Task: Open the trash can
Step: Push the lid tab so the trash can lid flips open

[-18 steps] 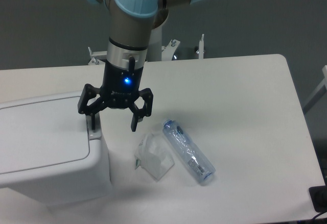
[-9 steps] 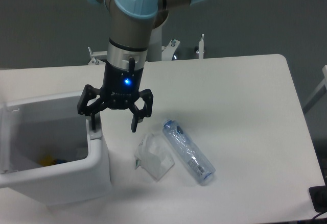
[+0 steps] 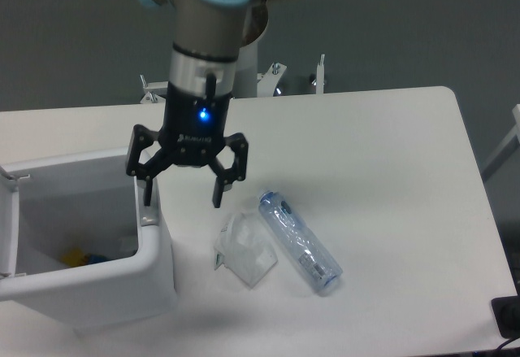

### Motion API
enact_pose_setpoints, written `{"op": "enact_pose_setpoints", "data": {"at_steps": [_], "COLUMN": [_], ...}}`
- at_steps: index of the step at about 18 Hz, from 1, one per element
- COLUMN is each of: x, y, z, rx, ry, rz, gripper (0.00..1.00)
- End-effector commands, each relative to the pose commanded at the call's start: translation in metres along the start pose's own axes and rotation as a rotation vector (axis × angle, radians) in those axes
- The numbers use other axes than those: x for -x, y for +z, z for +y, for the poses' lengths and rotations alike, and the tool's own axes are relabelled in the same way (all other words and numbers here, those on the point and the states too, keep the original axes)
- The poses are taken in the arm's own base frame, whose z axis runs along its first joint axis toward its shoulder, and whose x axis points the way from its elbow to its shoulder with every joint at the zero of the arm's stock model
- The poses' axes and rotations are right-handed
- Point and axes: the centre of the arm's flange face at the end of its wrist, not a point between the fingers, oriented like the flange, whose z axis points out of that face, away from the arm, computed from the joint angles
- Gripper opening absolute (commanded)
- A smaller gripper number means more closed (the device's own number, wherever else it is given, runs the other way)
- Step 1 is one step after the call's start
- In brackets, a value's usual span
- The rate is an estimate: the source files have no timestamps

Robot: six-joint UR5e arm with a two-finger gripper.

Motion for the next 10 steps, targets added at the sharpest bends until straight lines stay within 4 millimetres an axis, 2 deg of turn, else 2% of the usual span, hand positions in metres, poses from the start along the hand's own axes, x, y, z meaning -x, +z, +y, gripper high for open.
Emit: {"op": "enact_pose_setpoints", "data": {"at_steps": [2,3,4,6,7,9,10], "x": [0.014,0.042,0.058,0.072,0.090,0.109,0.112], "y": [-0.006,-0.014,-0.016,-0.010,-0.004,0.007,0.006], "z": [-0.010,-0.015,-0.015,-0.010,0.001,0.019,0.020], "rx": [-0.022,-0.033,-0.025,0.002,0.044,0.157,0.172], "ry": [-0.005,-0.026,-0.033,0.034,0.087,0.219,0.259], "rz": [-0.053,-0.143,-0.178,-0.196,-0.229,-0.325,-0.347], "gripper": [1.00,1.00,1.00,1.00,1.00,1.00,1.00]}}
